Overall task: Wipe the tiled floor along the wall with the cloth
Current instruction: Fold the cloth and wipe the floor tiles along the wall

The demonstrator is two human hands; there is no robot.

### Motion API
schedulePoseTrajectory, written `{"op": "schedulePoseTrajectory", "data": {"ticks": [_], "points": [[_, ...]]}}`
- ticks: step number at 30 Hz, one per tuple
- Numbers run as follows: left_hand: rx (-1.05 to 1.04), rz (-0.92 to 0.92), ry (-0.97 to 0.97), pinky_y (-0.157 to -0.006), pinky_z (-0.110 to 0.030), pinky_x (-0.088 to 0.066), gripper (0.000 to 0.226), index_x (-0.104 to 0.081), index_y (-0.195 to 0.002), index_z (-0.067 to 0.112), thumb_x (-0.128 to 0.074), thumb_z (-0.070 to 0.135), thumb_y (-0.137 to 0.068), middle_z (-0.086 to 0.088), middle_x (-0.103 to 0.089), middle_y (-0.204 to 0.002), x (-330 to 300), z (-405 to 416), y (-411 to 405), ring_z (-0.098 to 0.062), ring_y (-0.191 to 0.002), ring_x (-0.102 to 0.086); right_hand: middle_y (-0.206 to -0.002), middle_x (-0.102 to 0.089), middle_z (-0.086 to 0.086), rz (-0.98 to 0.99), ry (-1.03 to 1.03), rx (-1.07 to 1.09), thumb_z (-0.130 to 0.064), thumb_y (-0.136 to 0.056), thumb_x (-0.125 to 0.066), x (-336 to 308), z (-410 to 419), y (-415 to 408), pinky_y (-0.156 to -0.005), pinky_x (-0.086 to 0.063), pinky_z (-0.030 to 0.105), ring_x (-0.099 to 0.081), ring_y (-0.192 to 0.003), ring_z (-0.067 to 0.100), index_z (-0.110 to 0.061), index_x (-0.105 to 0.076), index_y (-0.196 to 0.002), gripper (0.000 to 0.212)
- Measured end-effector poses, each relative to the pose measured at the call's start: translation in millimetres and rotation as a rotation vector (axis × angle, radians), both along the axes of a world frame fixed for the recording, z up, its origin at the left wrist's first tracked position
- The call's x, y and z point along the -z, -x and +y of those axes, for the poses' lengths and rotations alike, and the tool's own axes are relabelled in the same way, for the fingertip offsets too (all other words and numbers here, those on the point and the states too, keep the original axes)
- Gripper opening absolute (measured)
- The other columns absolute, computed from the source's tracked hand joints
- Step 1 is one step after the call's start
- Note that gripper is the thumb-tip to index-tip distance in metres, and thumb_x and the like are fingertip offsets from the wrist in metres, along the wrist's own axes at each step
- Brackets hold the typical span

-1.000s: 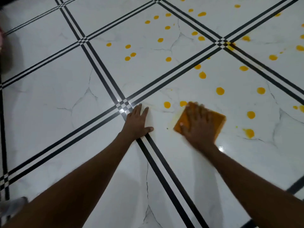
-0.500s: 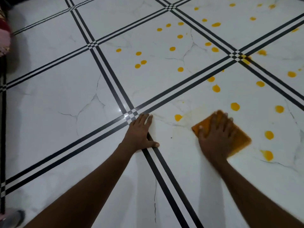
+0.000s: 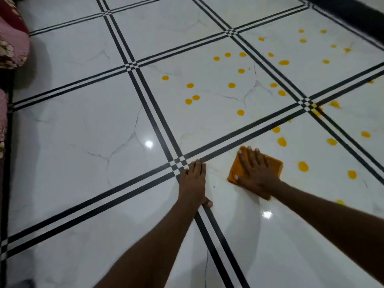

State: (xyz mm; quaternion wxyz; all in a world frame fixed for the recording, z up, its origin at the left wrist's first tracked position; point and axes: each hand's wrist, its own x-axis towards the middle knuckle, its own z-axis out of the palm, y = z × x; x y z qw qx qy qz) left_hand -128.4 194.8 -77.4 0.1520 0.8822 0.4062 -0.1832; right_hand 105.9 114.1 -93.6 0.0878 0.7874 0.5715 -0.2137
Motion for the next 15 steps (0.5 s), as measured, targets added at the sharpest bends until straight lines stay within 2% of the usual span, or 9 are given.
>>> {"op": "schedulePoseTrajectory", "data": {"ticks": [3,5,7,9,10,11,13,15], "points": [[-0.006,0.027,-0.003,-0.124,-0.048,-0.004,0.142,0.005,-0.159,0.008,-0.084,0.061,-0.062,-0.015,0.007,-0.167,-11.8,0.9,0.1,-0.031,-0.154,0.004,-0.168,0.024,0.012,-0.017,-0.037,-0.029,-0.081,-0.084,-0.006,-52.6,10.7,-14.4,-0.126,0.0,0.053,0.016,-0.157,0.034,-0.027,0.022,-0.16,0.098],[0.008,0.027,0.001,-0.125,-0.048,-0.005,0.142,0.006,-0.159,0.008,-0.083,0.062,-0.063,-0.015,0.008,-0.167,-11.2,2.2,2.1,-0.032,-0.154,0.005,-0.169,0.019,0.013,-0.016,0.07,-0.096,-0.078,-0.092,-0.012,-78.0,11.5,-24.9,-0.127,-0.004,0.052,0.012,-0.158,0.034,-0.023,0.019,-0.161,0.094],[0.024,0.024,0.007,-0.125,-0.048,-0.004,0.141,0.008,-0.159,0.008,-0.082,0.063,-0.064,-0.015,0.011,-0.167,-10.2,0.4,1.9,-0.032,-0.154,0.007,-0.169,0.016,0.014,0.005,0.197,-0.171,-0.088,-0.079,0.004,-94.0,1.1,-37.2,-0.127,-0.008,0.051,0.008,-0.158,0.034,-0.02,0.014,-0.162,0.108],[0.031,0.027,0.002,-0.126,-0.048,-0.002,0.141,0.011,-0.158,0.009,-0.08,0.064,-0.066,-0.014,0.014,-0.166,-7.0,3.5,3.4,-0.031,-0.154,0.01,-0.168,0.019,0.01,-0.01,0.159,-0.238,-0.092,-0.058,0.029,-90.3,-7.0,-41.8,-0.128,-0.005,0.049,0.01,-0.158,0.033,-0.022,0.015,-0.162,0.126],[0.034,0.021,-0.003,-0.126,-0.047,-0.001,0.14,0.011,-0.158,0.01,-0.08,0.064,-0.066,-0.013,0.015,-0.166,-3.9,5.6,4.8,-0.03,-0.154,0.011,-0.168,0.021,0.009,-0.011,0.103,-0.273,-0.09,-0.058,0.032,-78.9,-8.5,-39.1,-0.128,-0.002,0.049,0.012,-0.158,0.032,-0.024,0.015,-0.161,0.123],[0.046,0.021,-0.01,-0.125,-0.047,-0.001,0.14,0.011,-0.158,0.01,-0.079,0.064,-0.067,-0.013,0.015,-0.166,0.0,6.5,4.1,-0.03,-0.154,0.011,-0.168,0.021,0.009,0.004,0.034,-0.279,-0.089,-0.065,0.027,-60.4,-10.4,-34.2,-0.128,0.0,0.05,0.012,-0.158,0.032,-0.026,0.015,-0.161,0.115],[0.053,0.011,-0.009,-0.125,-0.047,0.001,0.14,0.012,-0.158,0.011,-0.079,0.064,-0.067,-0.012,0.017,-0.166,5.3,6.5,5.0,-0.029,-0.154,0.013,-0.169,0.018,0.011,0.045,-0.065,-0.178,-0.085,-0.083,0.004,-19.6,-11.2,-11.9,-0.127,0.003,0.055,0.011,-0.158,0.036,-0.031,0.012,-0.162,0.097],[0.057,-0.002,-0.007,-0.123,-0.045,0.004,0.14,0.014,-0.158,0.012,-0.078,0.065,-0.067,-0.011,0.019,-0.166,8.6,7.0,7.9,-0.028,-0.154,0.014,-0.17,0.012,0.015,0.022,-0.169,-0.075,-0.075,-0.091,-0.019,17.8,-12.2,22.7,-0.125,0.002,0.06,0.009,-0.157,0.04,-0.029,0.004,-0.164,0.089]]}}
